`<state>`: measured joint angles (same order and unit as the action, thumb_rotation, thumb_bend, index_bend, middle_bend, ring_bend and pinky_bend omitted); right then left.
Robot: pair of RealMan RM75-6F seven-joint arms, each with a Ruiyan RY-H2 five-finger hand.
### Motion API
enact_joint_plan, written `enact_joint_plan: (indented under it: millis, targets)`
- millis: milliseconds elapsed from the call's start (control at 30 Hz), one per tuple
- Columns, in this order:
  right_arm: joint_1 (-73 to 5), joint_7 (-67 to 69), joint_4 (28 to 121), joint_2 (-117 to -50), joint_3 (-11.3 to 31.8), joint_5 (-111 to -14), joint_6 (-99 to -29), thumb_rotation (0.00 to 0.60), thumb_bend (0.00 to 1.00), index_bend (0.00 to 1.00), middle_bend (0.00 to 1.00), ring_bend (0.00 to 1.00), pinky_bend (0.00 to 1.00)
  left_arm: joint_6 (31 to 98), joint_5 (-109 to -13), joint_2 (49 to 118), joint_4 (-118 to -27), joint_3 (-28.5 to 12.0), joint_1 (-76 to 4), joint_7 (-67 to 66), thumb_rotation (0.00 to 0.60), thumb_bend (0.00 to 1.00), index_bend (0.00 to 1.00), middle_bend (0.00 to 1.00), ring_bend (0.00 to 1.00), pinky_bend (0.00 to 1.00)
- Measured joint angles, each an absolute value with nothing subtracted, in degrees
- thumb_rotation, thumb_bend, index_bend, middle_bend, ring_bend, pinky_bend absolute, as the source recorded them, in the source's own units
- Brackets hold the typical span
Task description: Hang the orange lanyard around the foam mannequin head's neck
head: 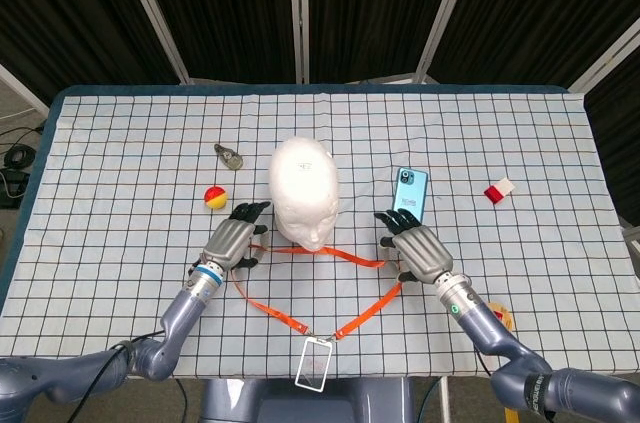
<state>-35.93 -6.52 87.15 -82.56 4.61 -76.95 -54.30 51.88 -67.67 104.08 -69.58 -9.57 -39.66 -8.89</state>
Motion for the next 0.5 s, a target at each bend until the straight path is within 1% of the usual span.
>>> enact_joint_plan:
  millis: [200,500]
  targets:
    - [-35.7,-5.7,88.4,-81.2,3.8,-80.1,-55.5,0.6,0.44,0.75,0.07,0.0,0.0,55.6,-71.8,101.7,-73.0,-7.6,-37.8,-7.2,0.6,0.5,0.66,0.0,0.0,0.0]
    - [-35.1,-3.9,90.8,-78.3,2.2,-88.0,-60.0,0.6,0.44,0.75,0.08,0.0,0.0,64.9,-80.7,95.5,-80.8,-4.3,-34.2,-4.8,0.6,0.5,0.67,0.0,0.0,0.0]
